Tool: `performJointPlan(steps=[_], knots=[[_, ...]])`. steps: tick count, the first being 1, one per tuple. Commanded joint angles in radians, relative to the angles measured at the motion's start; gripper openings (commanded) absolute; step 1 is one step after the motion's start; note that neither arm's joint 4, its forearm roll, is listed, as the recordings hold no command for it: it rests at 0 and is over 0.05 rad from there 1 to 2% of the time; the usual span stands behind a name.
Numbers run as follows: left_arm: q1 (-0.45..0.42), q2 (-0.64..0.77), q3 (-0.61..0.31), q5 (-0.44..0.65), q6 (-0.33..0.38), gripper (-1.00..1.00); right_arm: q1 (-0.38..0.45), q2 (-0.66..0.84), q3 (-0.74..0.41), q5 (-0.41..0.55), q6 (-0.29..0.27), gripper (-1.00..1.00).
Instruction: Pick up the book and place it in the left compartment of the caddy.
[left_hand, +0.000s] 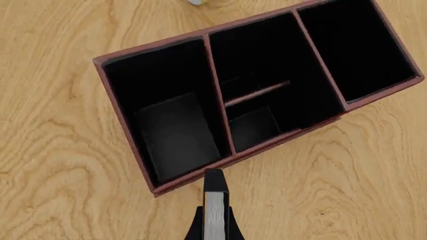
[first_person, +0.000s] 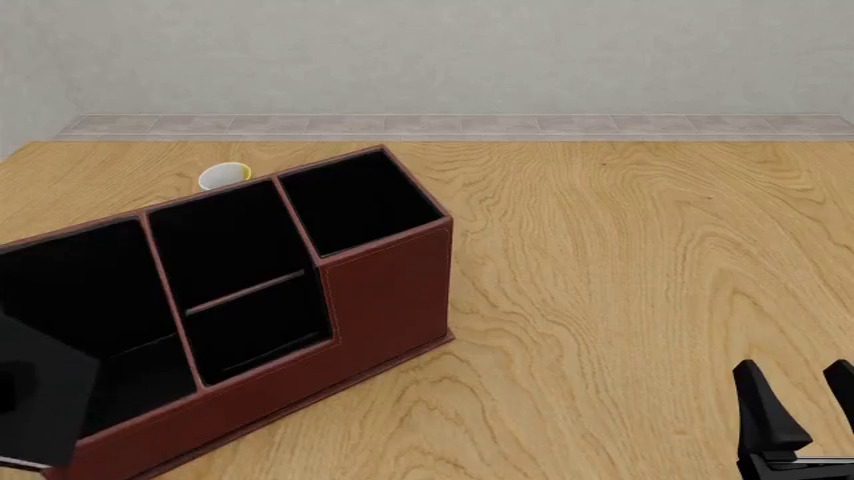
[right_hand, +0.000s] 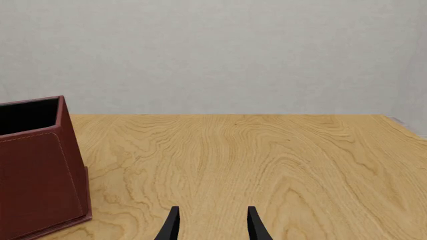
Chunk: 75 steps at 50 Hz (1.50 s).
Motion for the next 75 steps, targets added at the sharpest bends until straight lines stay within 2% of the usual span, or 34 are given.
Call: performJointPlan(steps=[1, 5, 9, 12, 17, 26, 29, 33, 34, 38, 49, 51, 57, 58, 62, 66, 75], knots=[[0.035, 0.052, -0.001, 0.000, -0.018, -1.00, 0.000, -0.006, 0.002, 0.004, 0.000, 1.00], [0.040, 0.052, 0.004, 0.000, -0.021, -1.00, 0.000, -0.007, 0.002, 0.004, 0.000, 1.00], [0.054, 0.096, -0.042, 0.000, -0.019, -1.00, 0.000, -0.006, 0.002, 0.004, 0.000, 1.00], [0.024, 0.104, -0.050, 0.000, -0.076, -1.00, 0.000, -0.006, 0.002, 0.004, 0.000, 1.00], [0.039, 0.119, -0.061, 0.000, -0.086, -1.00, 0.000, -0.007, 0.002, 0.004, 0.000, 1.00], [0.070, 0.136, -0.048, -0.001, -0.069, -1.00, 0.000, -0.006, 0.002, 0.004, 0.000, 1.00], [0.084, 0.164, -0.081, -0.001, -0.063, -1.00, 0.000, -0.007, 0.002, 0.004, 0.000, 1.00], [0.098, 0.179, -0.078, -0.012, -0.056, -1.00, 0.000, -0.006, 0.002, 0.004, 0.000, 1.00], [0.096, 0.175, -0.041, -0.034, -0.065, -1.00, 0.000, -0.006, 0.002, 0.004, 0.000, 1.00], [0.111, 0.194, -0.029, -0.064, -0.044, -1.00, 0.000, -0.007, 0.002, 0.004, 0.000, 1.00], [0.138, 0.265, -0.085, -0.094, -0.043, -1.00, 0.000, -0.006, 0.002, 0.004, 0.000, 1.00], [0.150, 0.275, -0.065, -0.123, -0.027, -1.00, 0.000, -0.007, 0.002, 0.004, 0.000, 1.00], [0.140, 0.286, -0.025, -0.166, -0.040, -1.00, 0.000, -0.006, 0.002, 0.004, 0.000, 1.00], [0.160, 0.312, -0.048, -0.164, -0.022, -1.00, 0.000, -0.007, 0.002, 0.004, 0.000, 1.00], [0.176, 0.326, -0.036, -0.179, 0.003, -1.00, 0.000, -0.007, 0.002, 0.004, 0.000, 1.00], [0.178, 0.340, -0.007, -0.222, 0.001, -1.00, 0.000, -0.006, 0.002, 0.004, 0.000, 1.00], [0.203, 0.383, -0.014, -0.251, 0.038, -1.00, 0.000, -0.006, 0.002, 0.004, 0.000, 1.00]])
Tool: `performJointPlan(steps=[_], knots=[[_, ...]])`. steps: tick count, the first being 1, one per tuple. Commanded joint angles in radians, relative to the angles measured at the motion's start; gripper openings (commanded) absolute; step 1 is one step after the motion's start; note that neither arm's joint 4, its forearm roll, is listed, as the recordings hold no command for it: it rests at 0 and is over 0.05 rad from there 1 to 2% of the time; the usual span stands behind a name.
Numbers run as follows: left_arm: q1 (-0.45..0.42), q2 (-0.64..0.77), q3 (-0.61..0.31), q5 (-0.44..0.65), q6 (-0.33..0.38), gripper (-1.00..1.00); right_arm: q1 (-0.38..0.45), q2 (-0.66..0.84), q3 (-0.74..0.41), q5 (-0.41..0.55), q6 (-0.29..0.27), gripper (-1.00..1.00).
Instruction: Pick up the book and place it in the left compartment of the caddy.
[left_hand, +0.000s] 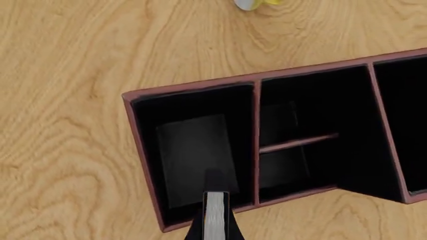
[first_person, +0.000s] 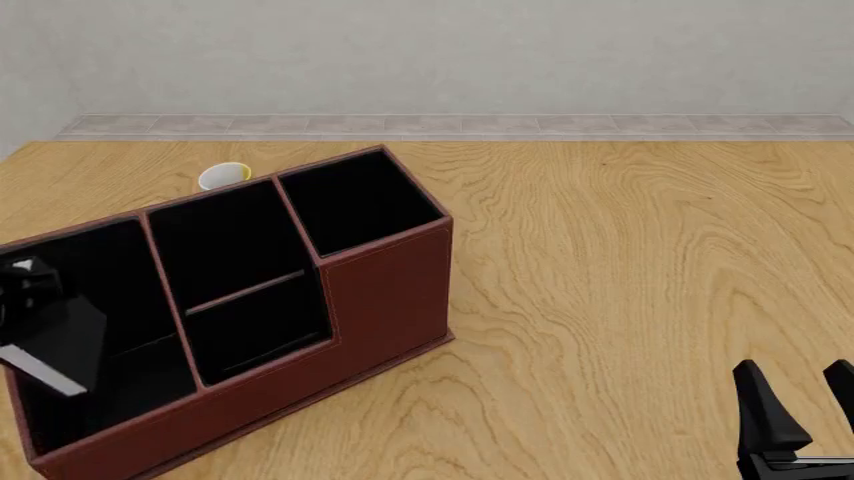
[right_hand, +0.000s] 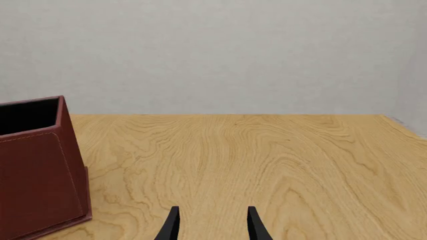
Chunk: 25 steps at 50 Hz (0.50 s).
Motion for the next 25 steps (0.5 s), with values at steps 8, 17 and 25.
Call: performJointPlan(steps=[8, 17, 25], knots=[[0.038, 0.069, 0.037, -0.105, 0.069, -1.00, 0.000, -0.007, 0.002, 0.004, 0.000, 1.00], [0.027, 0.100, 0.046, -0.144, 0.063, -1.00, 0.000, -0.007, 0.002, 0.004, 0.000, 1.00], [0.035, 0.125, 0.063, -0.179, 0.068, -1.00, 0.000, -0.007, 0.002, 0.004, 0.000, 1.00]])
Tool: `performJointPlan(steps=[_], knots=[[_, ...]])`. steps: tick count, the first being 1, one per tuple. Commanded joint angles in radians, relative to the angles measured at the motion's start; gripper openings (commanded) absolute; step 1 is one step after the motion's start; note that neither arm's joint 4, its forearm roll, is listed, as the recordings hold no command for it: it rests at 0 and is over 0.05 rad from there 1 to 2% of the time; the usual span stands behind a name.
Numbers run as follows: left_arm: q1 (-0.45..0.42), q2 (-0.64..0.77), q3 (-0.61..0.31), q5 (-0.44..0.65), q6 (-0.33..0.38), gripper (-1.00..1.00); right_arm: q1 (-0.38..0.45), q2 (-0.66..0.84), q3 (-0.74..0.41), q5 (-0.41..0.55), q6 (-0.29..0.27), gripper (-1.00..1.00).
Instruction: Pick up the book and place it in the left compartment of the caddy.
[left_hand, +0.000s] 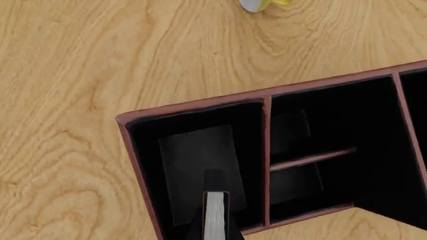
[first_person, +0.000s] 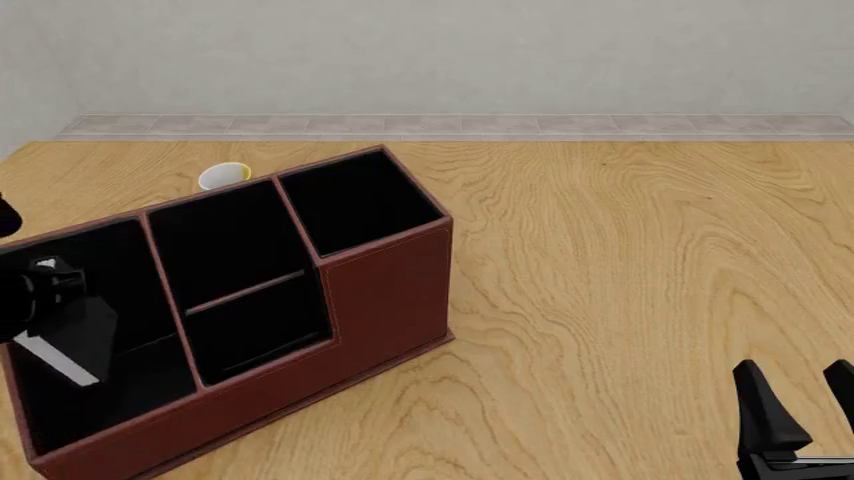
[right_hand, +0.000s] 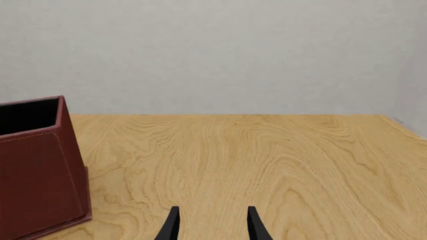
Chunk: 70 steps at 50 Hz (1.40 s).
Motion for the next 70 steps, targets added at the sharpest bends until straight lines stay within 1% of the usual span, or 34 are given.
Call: performJointPlan(steps=[1, 3, 10, 11, 13, 15, 19, 25, 28, 39, 52, 56, 59, 70], knots=[[0.009, 0.034, 0.015, -0.062, 0.023, -1.00, 0.000, -0.007, 0.002, 0.004, 0.000, 1.00], [0.013, 0.039, 0.005, -0.047, 0.022, -1.00, 0.000, -0.007, 0.002, 0.004, 0.000, 1.00], [0.010, 0.055, 0.001, -0.061, 0.020, -1.00, 0.000, -0.007, 0.002, 0.004, 0.000, 1.00], [0.007, 0.057, 0.016, -0.075, 0.019, -1.00, 0.000, -0.007, 0.002, 0.004, 0.000, 1.00], [0.005, 0.061, 0.014, -0.079, 0.017, -1.00, 0.000, -0.007, 0.002, 0.004, 0.000, 1.00], [0.005, 0.064, 0.046, -0.106, 0.018, -1.00, 0.000, -0.006, 0.002, 0.004, 0.000, 1.00], [0.007, 0.075, 0.077, -0.133, 0.021, -1.00, 0.000, -0.007, 0.002, 0.004, 0.000, 1.00], [0.004, 0.082, 0.083, -0.137, 0.019, -1.00, 0.000, -0.007, 0.002, 0.004, 0.000, 1.00], [0.001, 0.090, 0.108, -0.164, 0.021, -1.00, 0.000, -0.007, 0.002, 0.004, 0.000, 1.00], [0.006, 0.108, 0.114, -0.186, 0.020, -1.00, 0.000, -0.007, 0.002, 0.004, 0.000, 1.00], [0.008, 0.131, 0.161, -0.233, 0.023, -1.00, 0.000, -0.007, 0.002, 0.004, 0.000, 1.00], [0.000, 0.128, 0.159, -0.229, 0.016, -1.00, 0.000, -0.007, 0.002, 0.004, 0.000, 1.00], [-0.005, 0.134, 0.176, -0.245, 0.012, -1.00, 0.000, -0.006, 0.002, 0.004, 0.000, 1.00], [-0.004, 0.156, 0.189, -0.270, 0.023, -1.00, 0.000, -0.006, 0.002, 0.004, 0.000, 1.00]])
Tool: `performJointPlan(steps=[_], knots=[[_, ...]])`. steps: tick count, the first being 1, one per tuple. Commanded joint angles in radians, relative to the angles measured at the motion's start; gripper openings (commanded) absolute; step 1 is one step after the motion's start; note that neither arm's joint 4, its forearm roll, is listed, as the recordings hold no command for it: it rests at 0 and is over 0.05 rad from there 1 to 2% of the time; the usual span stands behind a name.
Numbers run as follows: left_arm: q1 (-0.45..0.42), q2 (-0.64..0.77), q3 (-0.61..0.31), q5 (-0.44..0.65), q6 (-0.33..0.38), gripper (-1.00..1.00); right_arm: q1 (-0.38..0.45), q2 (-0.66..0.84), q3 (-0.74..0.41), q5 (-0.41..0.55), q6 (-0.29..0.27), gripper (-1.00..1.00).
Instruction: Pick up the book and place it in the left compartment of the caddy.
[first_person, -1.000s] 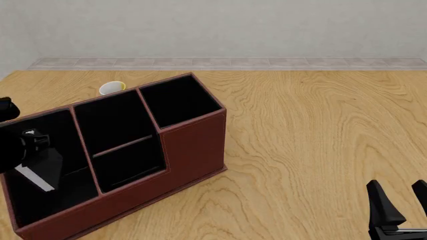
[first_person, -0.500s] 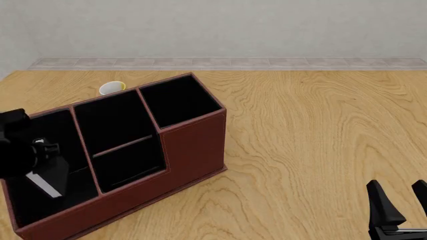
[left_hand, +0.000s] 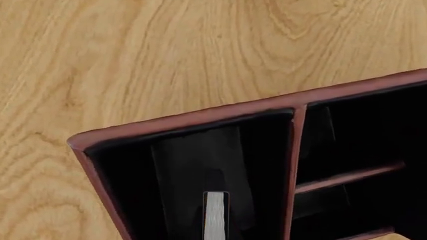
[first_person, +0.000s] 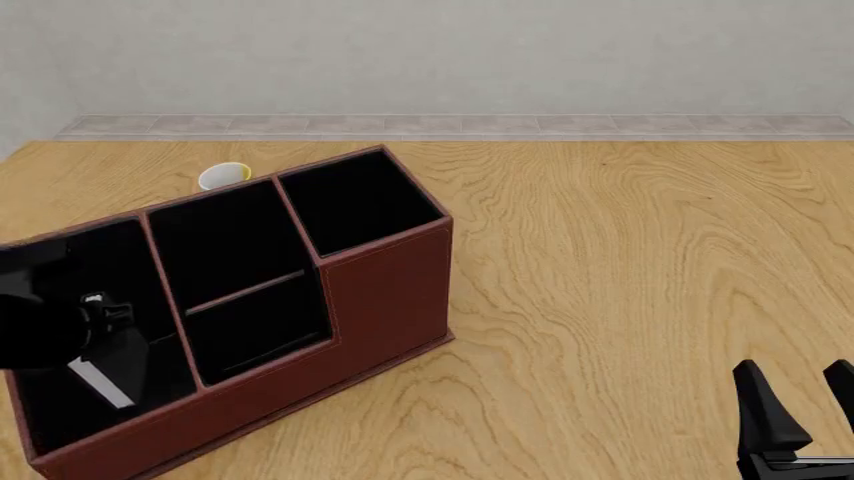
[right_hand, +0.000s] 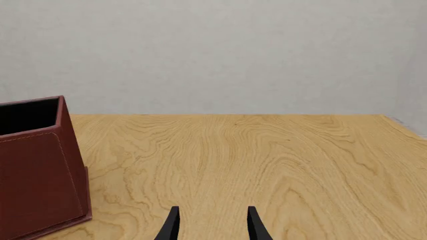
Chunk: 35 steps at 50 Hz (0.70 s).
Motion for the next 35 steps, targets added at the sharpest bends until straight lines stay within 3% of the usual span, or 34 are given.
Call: performJointPlan(steps=[1, 35], knots=[[-0.006, 0.013, 0.036, -0.047, 0.018, -1.00, 0.000, -0.007, 0.002, 0.004, 0.000, 1.00], [-0.007, 0.065, 0.067, -0.125, 0.023, -1.00, 0.000, -0.007, 0.002, 0.004, 0.000, 1.00]])
